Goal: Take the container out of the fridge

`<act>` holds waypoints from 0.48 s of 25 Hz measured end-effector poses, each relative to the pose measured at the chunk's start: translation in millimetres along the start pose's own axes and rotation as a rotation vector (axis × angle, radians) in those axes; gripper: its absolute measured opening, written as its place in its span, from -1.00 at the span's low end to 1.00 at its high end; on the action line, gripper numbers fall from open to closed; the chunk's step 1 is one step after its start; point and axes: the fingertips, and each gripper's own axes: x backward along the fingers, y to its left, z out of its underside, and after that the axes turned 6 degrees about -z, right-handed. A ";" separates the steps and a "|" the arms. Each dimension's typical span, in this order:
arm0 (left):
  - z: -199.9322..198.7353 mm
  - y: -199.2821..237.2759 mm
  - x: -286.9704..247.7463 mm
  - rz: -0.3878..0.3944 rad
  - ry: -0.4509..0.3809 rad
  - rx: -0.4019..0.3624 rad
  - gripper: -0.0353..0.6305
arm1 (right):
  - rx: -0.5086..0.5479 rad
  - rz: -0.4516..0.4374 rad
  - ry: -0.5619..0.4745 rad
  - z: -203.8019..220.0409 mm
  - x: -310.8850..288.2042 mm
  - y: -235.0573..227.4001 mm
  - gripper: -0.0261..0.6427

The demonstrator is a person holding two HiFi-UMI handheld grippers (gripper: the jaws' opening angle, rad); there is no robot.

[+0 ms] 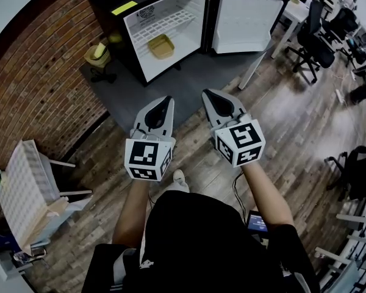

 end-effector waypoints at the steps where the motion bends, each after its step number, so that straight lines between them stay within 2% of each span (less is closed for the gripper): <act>1: 0.7 6.1 -7.1 0.003 0.003 0.000 -0.86 | -0.002 -0.001 0.005 -0.3 -9.2 -3.3 -0.80; 12: 2.8 69.1 -64.3 0.060 0.005 -0.005 -0.86 | -0.003 0.020 0.029 -16.6 -97.0 -32.5 -0.80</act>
